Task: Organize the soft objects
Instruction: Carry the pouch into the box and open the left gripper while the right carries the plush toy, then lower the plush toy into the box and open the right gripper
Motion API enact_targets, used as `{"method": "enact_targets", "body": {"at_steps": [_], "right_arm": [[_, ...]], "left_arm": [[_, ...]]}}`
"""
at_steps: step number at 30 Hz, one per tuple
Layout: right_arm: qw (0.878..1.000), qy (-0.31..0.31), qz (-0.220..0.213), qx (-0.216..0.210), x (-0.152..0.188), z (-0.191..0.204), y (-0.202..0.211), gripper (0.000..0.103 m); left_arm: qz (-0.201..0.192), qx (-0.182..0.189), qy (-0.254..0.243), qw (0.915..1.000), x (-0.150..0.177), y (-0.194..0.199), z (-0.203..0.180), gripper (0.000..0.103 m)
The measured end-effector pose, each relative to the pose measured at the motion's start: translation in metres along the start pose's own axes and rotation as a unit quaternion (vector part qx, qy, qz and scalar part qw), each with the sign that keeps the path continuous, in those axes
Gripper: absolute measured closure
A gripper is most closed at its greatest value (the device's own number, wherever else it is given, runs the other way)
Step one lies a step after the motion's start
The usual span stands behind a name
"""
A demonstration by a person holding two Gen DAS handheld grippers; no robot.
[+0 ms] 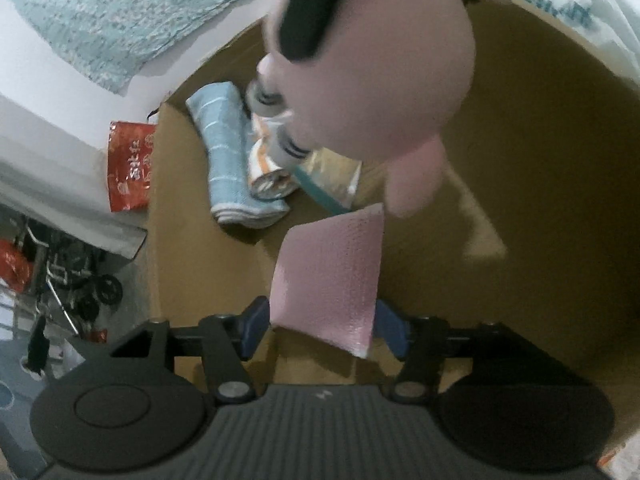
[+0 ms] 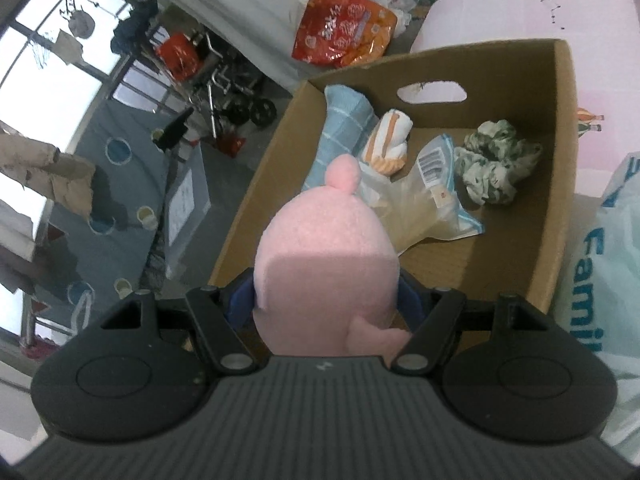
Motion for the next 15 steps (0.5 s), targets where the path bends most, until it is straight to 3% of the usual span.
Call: {"method": "enact_targets", "body": {"at_steps": [9,15], "right_arm": [[0.997,0.043,0.021,0.062,-0.001,0.002,-0.037,0.031],[0.988,0.063,0.044,0.131,0.002,-0.011,-0.073,0.031]], "left_arm": [[-0.031,0.008,0.054,0.998,0.018,0.043,0.011,0.037],[-0.053,0.008,0.075,0.9958,0.027,0.063,0.014,0.032]]}}
Point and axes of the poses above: each gripper's, at about its wrist camera, not at the fingertips, and y roughly against the way its jaws point, z to its left, x to its underside, the point moved 10 cm from there along -y, roughly the way its jaws point, and after that the axes turned 13 degrees about -y, right-handed, at the moved point
